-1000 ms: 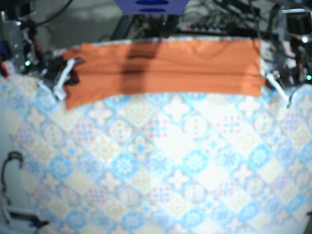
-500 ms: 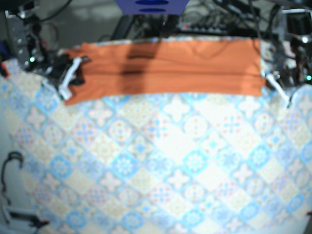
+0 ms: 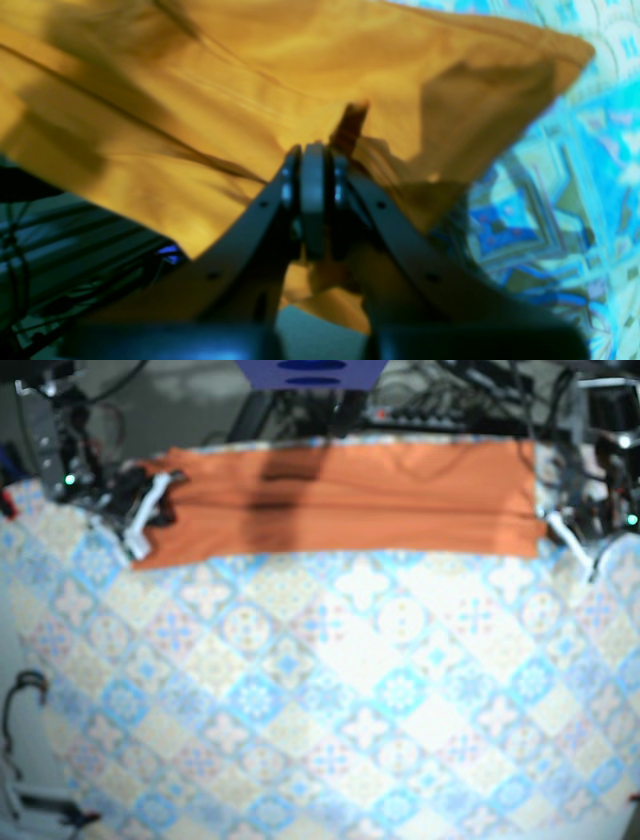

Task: Fold the T-shirt properly
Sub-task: 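Lower the folded edge with both grippers and hold it flat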

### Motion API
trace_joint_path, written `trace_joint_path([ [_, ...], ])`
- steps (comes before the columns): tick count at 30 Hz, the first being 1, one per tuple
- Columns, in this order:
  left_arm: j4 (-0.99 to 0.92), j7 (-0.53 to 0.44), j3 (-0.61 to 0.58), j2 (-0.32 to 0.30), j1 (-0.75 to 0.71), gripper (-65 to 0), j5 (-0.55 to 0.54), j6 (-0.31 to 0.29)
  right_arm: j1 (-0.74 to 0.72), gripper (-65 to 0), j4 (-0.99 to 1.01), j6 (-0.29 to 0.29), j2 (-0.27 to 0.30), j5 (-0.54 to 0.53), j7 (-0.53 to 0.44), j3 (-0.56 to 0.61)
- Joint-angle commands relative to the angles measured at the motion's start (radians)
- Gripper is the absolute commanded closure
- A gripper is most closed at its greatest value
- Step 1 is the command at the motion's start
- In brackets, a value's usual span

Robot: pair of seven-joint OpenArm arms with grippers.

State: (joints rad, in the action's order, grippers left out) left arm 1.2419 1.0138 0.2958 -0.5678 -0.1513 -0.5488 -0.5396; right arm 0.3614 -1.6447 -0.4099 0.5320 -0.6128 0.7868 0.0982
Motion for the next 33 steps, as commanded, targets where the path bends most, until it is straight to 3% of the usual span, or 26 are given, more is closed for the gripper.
trace_joint_path([
  [1,0.011,-0.010,0.007,-0.027,0.006,0.0,0.005,0.002,-0.006,-0.4,-0.005,-0.002,0.017,-0.011,-0.014,-0.007],
  [12,0.011,-0.010,0.007,-0.027,0.006,0.0,0.003,0.002,-0.011,-1.0,0.014,-0.002,-0.023,-0.011,-0.014,-0.010],
  [17,0.011,-0.010,0.007,-0.027,0.006,0.0,0.003,0.002,-0.011,-9.5,0.014,-0.001,-0.023,-0.011,-0.013,-0.008],
  [22,0.011,-0.010,0.007,-0.027,0.006,-14.2,0.002,0.005,-0.009,-18.3,0.014,-0.001,-0.023,-0.011,-0.013,-0.013],
  [28,0.011,-0.010,0.012,-0.025,0.005,-28.3,0.002,0.005,-0.008,-23.3,0.014,0.001,-0.023,-0.011,-0.013,-0.016],
  [33,0.012,-0.010,0.013,-0.027,0.005,-32.4,0.002,0.005,-0.011,-24.1,0.013,0.084,-0.019,-0.009,-0.014,-0.018],
])
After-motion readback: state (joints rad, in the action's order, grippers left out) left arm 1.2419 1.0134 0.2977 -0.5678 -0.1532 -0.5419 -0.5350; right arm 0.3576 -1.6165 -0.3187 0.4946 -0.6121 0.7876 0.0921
